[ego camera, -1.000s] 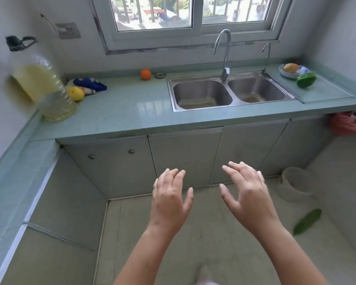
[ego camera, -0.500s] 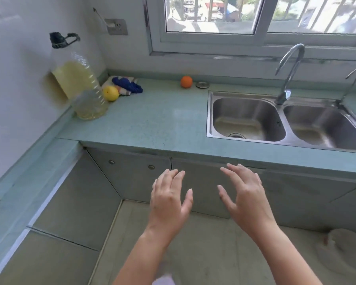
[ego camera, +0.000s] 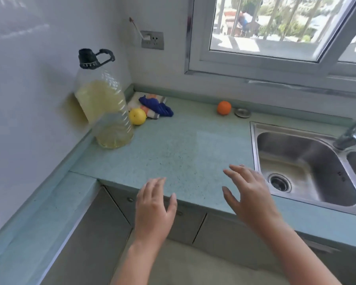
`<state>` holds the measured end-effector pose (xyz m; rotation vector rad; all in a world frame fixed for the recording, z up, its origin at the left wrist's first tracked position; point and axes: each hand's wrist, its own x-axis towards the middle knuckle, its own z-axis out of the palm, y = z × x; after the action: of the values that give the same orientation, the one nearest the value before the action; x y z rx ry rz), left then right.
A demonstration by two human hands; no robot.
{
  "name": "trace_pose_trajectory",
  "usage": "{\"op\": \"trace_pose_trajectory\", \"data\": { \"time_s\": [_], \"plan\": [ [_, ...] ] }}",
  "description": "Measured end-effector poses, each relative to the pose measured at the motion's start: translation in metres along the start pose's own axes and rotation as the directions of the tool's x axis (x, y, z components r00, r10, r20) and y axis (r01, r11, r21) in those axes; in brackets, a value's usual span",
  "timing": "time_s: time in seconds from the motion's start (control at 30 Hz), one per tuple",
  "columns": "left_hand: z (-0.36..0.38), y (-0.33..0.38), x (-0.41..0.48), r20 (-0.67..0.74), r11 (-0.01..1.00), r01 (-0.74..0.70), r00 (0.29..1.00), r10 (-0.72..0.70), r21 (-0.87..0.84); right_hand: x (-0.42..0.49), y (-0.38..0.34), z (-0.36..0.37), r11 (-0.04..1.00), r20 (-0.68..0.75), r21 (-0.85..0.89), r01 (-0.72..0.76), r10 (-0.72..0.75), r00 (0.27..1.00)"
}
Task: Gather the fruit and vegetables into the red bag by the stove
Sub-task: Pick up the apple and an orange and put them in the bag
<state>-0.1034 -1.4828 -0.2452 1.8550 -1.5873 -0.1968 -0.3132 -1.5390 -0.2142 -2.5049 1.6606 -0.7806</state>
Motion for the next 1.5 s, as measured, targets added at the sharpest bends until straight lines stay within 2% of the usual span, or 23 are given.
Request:
{"op": "trace_pose_trajectory", "data": {
  "time_s": [0.3,0.57,0.9,1.13,1.3,1.5],
  "plan": [
    [-0.005,-0.057,0.055,-0.019,0.997,0.069,0.997,-0.069,0.023,0.078,-0.027,0.06,0.998,0.126,0.017,0.06,-0.062,0.99],
    [0.007,-0.089,0.113,-0.041,0.995,0.103,0.994,-0.102,0.019,0.152,-0.029,0.1,0.994,0.158,0.053,0.097,-0.104,0.982],
    [0.05,-0.107,0.239,0.012,0.997,-0.009,1.0,0.008,0.083,0.245,0.008,0.142,0.995,0.08,0.098,-0.021,0.013,0.997],
    [0.084,-0.126,0.307,0.03,0.99,-0.033,0.999,0.029,0.139,0.276,0.05,0.147,0.995,0.051,0.048,-0.088,0.085,0.995],
    [0.107,-0.14,0.347,0.067,0.985,-0.011,0.998,0.0,0.174,0.294,0.083,0.15,0.992,0.007,0.021,-0.126,0.126,0.992],
    [0.132,-0.162,0.38,0.105,0.957,0.059,0.99,-0.092,0.285,0.317,0.115,0.174,0.987,0.059,0.014,-0.161,0.16,0.985]
  ]
}}
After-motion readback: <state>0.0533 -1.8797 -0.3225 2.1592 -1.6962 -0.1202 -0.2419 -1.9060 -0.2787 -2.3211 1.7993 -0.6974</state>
